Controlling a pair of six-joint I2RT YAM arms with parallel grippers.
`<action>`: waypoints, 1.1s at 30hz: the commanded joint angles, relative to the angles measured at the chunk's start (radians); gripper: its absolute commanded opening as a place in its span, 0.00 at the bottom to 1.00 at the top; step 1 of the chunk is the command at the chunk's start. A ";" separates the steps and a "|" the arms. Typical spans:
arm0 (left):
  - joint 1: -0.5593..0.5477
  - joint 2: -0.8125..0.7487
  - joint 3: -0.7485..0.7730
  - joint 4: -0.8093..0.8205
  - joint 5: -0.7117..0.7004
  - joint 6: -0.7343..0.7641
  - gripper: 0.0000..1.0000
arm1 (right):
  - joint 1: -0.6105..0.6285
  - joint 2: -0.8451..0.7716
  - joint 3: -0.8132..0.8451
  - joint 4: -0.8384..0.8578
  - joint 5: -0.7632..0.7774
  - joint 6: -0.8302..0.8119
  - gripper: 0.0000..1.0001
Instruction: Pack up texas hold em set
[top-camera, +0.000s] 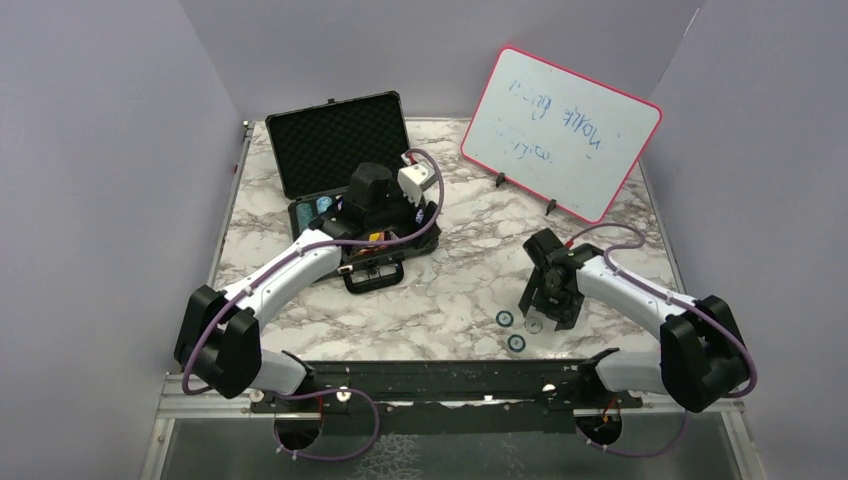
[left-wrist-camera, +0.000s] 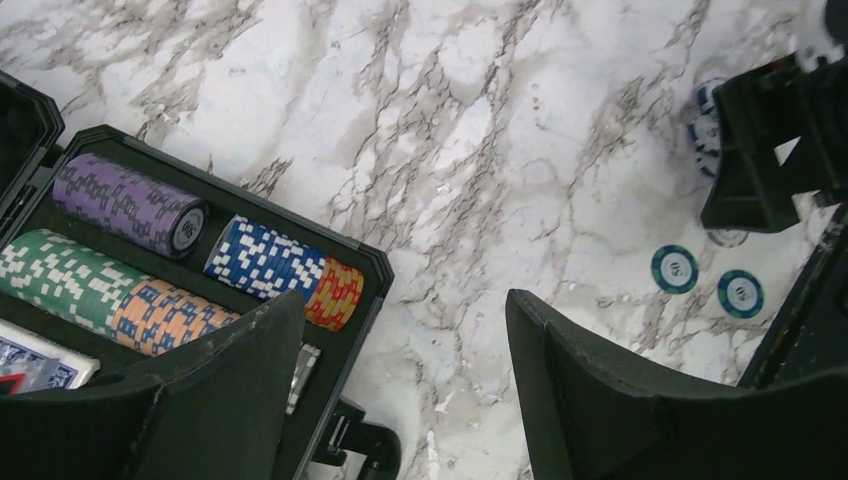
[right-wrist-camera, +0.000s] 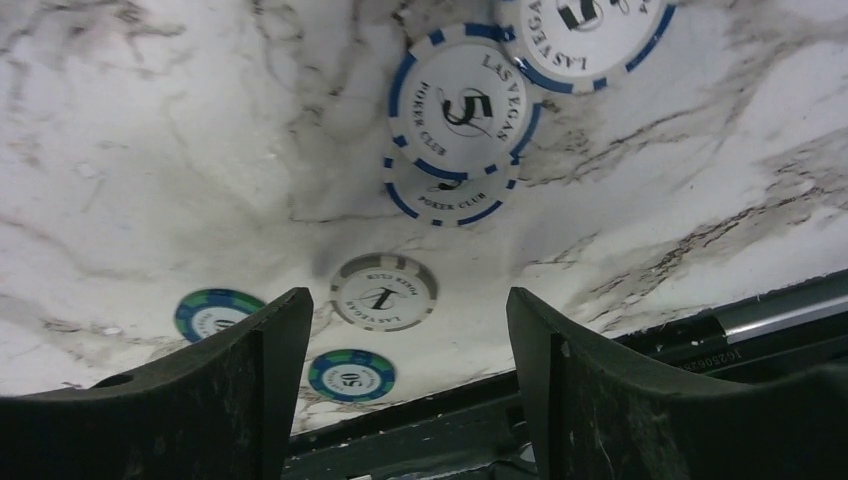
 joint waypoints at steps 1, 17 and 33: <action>0.003 -0.067 -0.052 0.175 0.055 -0.122 0.76 | 0.007 -0.017 -0.056 0.014 -0.032 0.045 0.73; 0.004 -0.084 -0.065 0.189 -0.042 -0.111 0.80 | 0.008 0.039 -0.102 0.141 -0.083 0.038 0.56; 0.018 -0.149 -0.158 0.264 -0.199 -0.181 0.95 | 0.052 0.067 -0.126 0.141 -0.127 0.052 0.55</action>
